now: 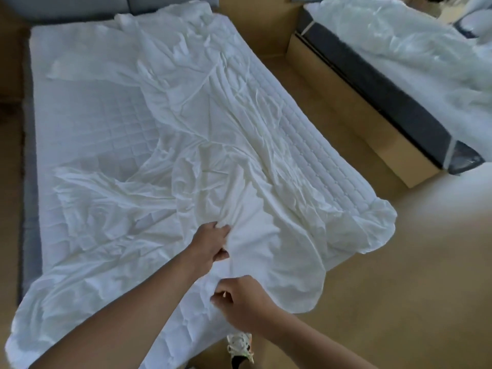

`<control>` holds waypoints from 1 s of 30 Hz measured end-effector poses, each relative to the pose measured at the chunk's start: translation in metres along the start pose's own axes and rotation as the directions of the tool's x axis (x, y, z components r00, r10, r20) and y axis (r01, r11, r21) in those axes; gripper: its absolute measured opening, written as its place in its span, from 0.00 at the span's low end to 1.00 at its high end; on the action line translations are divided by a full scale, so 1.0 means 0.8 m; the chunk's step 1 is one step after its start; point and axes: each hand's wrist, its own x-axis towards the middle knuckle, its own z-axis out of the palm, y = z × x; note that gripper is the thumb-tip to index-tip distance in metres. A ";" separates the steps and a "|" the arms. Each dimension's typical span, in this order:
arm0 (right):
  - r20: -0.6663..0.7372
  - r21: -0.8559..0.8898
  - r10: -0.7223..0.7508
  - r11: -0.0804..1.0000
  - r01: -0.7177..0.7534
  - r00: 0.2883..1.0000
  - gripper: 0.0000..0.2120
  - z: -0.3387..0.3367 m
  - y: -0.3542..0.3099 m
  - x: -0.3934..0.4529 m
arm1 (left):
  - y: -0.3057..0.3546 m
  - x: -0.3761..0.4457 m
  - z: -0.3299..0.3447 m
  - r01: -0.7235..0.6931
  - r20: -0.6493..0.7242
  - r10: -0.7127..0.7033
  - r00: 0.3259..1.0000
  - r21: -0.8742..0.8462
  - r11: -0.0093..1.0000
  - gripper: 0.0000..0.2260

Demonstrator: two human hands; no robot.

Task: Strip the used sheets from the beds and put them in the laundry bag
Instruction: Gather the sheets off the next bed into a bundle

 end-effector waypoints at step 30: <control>-0.199 0.138 -0.055 0.987 0.084 0.978 0.07 0.098 -0.097 -0.092 | -0.115 -0.160 -0.164 0.152 0.280 -0.106 0.954 -0.148 0.977 0.29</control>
